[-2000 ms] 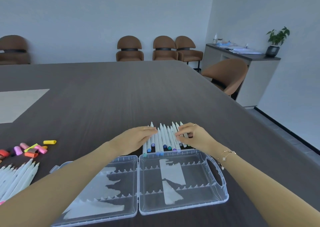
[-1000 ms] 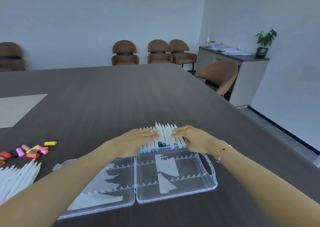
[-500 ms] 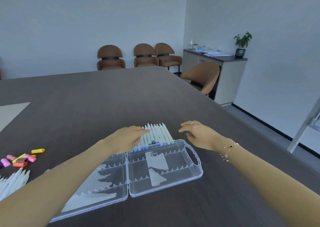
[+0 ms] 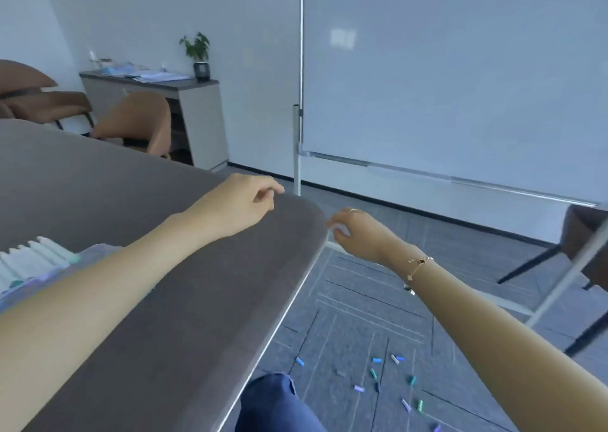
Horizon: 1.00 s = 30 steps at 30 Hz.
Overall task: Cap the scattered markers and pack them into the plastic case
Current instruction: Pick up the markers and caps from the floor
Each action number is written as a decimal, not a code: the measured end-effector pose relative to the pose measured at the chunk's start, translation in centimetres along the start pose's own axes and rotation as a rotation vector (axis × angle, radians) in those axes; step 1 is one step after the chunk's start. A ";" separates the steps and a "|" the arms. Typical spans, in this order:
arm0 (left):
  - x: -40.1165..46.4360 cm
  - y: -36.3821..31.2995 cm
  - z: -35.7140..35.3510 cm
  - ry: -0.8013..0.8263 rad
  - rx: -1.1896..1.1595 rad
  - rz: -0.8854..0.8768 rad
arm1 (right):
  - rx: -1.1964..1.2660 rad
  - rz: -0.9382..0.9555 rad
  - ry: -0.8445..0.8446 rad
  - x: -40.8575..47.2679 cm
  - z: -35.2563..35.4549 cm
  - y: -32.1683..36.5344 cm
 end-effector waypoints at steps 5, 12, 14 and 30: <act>1.4 -7.7 -11.6 0.183 -0.011 -0.104 | -0.070 -0.290 0.124 -9.2 -0.1 -12.7; 1.9 -6.5 -29.7 0.375 0.106 -0.005 | -0.129 -0.428 0.278 -14.2 -7.4 -26.8; 0.6 -3.1 -35.3 0.459 0.132 0.099 | -0.095 -0.464 0.331 -14.8 -11.6 -29.6; -12.0 33.8 -70.7 0.735 0.413 0.535 | 0.183 -0.833 0.488 -21.9 -51.7 -44.6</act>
Point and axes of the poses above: each hand's wrist, its own x-axis towards the middle knuckle, its own z-axis out of the back of the hand, y = z × x, the point moved 10 cm from there along x, towards the middle knuckle, and after that the axes turned 12 degrees about -y, right-handed, at the moved point
